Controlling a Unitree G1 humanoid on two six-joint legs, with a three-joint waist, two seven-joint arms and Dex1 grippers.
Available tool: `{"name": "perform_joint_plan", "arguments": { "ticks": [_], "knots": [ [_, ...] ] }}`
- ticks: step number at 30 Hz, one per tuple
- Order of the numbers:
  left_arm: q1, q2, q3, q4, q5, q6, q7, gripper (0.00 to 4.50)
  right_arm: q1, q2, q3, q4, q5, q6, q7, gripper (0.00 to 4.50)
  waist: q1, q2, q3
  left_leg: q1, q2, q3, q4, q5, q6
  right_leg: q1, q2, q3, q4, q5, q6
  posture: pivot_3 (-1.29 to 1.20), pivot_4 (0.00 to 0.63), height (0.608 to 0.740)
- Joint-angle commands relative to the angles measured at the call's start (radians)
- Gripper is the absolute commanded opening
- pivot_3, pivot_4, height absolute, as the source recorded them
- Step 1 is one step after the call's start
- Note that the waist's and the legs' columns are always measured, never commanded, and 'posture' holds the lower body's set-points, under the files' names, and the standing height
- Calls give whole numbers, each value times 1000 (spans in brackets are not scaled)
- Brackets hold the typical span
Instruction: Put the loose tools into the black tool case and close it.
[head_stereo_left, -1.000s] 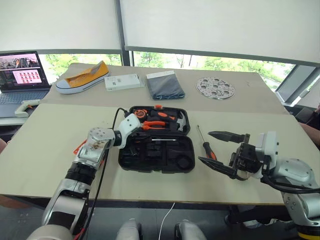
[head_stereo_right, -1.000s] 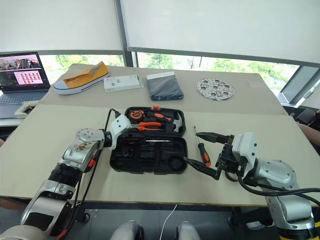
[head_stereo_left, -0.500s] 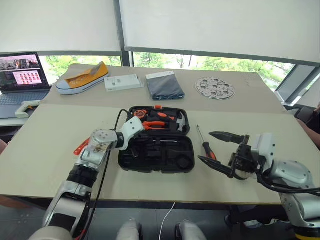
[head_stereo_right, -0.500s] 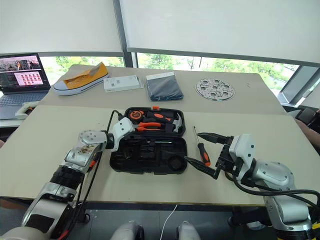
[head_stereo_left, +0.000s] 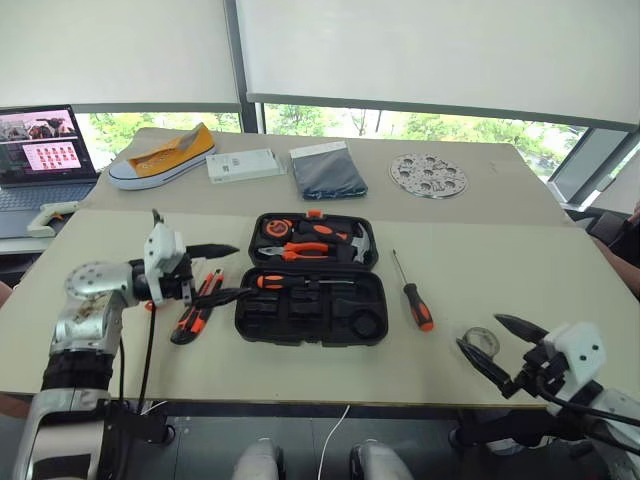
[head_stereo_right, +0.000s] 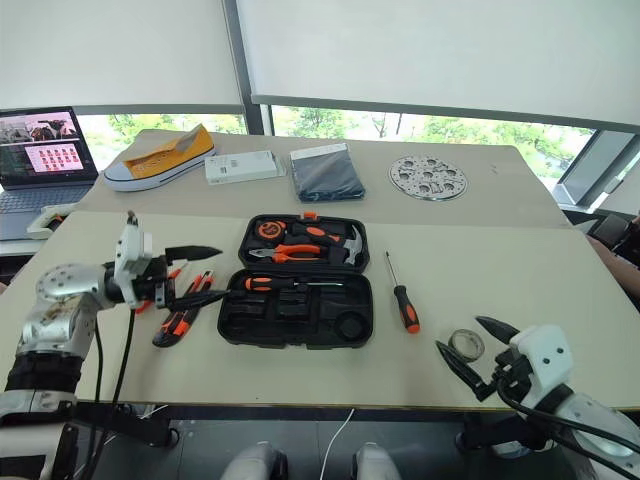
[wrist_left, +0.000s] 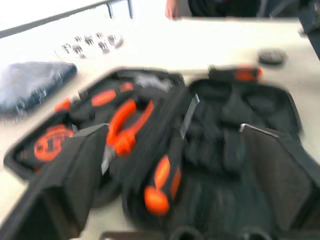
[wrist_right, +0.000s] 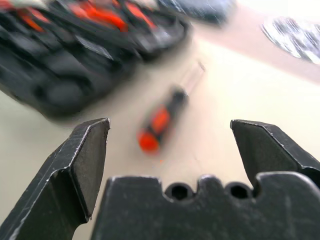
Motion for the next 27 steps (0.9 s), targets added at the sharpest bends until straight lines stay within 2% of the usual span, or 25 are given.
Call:
{"name": "perform_joint_plan", "arguments": {
  "ticks": [1,3,7,11,16,20,23,26,27],
  "knots": [
    [104,34,42,-48,-63,-66,-118,4474,88,35,-74,-66,13,31,-41,4500,0,0,0,0,0,0,0,0,0,0,0,0,0,0,0,0,150,740],
    [183,43,56,-90,-74,-120,-156,4474,116,48,-87,-109,30,80,-73,4500,-1,0,0,0,1,0,-1,0,0,-1,0,0,0,-1,-1,0,150,740],
    [286,42,100,-216,-163,-29,-128,4474,37,19,-61,-241,189,332,-174,4500,-8,1,1,0,7,-3,0,0,0,-2,0,1,0,-1,0,0,150,740],
    [330,17,125,-296,-190,-12,-64,4474,-208,-45,40,-260,218,593,-326,4500,-18,1,1,3,13,0,1,0,-1,-2,3,2,-1,1,1,0,150,740],
    [329,-32,108,-402,-230,32,9,4474,-469,-53,177,-197,226,843,-425,4500,-10,2,2,2,13,0,-1,0,-1,-2,6,0,-1,2,-2,0,150,740],
    [318,-81,74,-496,-247,64,73,4474,-610,-31,296,-91,171,919,-461,4500,-9,2,2,-1,12,4,-1,0,-1,-4,7,0,-1,2,-8,0,150,740],
    [326,-96,52,-520,-239,74,93,4474,-674,-12,367,-31,137,940,-470,4500,-11,2,1,-4,10,4,-1,-2,0,-5,6,0,-3,4,0,0,150,740],
    [344,-93,42,-525,-226,65,94,4500,-697,15,400,9,106,964,-490,3861,-13,2,1,-6,9,4,-2,-3,2,-6,6,-1,-4,3,1,0,150,740],
    [350,-89,42,-525,-224,60,91,4500,-699,39,391,17,88,964,-518,3506,-14,2,1,-6,10,4,-2,-3,2,-6,6,-1,-4,3,1,0,150,740]
  ]
}}
